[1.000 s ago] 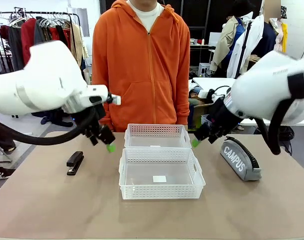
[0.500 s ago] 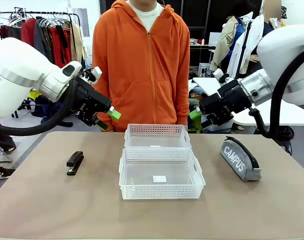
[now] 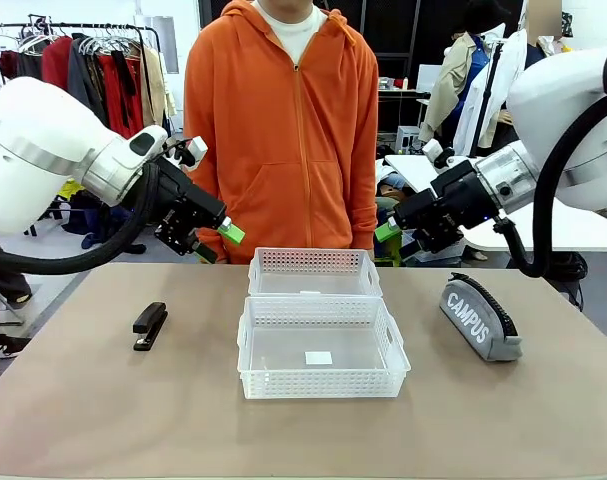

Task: Distribute items into two baskets.
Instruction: Pick up the Pencil pouch that the person points to.

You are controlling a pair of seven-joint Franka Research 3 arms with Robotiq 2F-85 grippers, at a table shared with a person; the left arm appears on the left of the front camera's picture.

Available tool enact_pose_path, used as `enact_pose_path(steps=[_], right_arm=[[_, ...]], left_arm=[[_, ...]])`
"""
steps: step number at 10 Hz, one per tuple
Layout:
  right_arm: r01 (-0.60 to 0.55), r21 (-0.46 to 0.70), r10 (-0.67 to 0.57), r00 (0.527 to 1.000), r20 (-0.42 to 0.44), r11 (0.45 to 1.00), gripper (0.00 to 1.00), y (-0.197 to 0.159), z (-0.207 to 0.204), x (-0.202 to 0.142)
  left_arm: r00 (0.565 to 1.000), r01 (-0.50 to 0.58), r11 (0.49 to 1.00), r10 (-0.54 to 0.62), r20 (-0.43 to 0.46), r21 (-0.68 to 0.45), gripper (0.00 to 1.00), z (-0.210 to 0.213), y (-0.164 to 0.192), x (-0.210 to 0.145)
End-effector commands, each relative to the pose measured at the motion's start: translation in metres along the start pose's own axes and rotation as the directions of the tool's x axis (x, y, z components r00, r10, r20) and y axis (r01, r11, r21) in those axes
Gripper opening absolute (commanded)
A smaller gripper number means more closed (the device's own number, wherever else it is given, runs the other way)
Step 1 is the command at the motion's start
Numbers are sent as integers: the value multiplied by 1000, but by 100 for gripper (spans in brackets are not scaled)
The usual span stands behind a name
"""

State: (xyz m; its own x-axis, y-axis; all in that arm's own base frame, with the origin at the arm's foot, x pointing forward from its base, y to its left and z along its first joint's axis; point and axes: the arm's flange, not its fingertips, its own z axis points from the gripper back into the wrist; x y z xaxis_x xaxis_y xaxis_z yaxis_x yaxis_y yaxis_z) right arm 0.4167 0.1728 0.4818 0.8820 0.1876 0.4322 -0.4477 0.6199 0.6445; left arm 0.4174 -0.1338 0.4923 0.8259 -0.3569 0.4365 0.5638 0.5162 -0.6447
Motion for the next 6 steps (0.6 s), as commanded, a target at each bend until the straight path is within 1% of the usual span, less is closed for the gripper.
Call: enact_pose_path(steps=[1,2,3,4,5,6], right_arm=[[131,184,-142,989,48,974,100,-1,12,10],[216,309,-248,966,70,926,100,1,25,20],[280,381,-330,941,72,881,100,3,32,26],[315,444,-378,924,58,839,100,5,40,33],[332,481,-409,910,62,811,100,7,47,39],[350,512,-434,900,49,784,100,9,55,46]], left_arm=[[990,-113,988,104,-90,-105,100,9,2,8],[974,-213,954,192,-118,-209,100,23,2,18],[964,-258,926,230,-132,-274,100,35,2,25],[963,-264,909,233,-132,-323,100,45,-1,31],[957,-289,878,267,-111,-381,100,57,-3,38],[948,-308,843,312,-64,-441,100,71,-10,46]])
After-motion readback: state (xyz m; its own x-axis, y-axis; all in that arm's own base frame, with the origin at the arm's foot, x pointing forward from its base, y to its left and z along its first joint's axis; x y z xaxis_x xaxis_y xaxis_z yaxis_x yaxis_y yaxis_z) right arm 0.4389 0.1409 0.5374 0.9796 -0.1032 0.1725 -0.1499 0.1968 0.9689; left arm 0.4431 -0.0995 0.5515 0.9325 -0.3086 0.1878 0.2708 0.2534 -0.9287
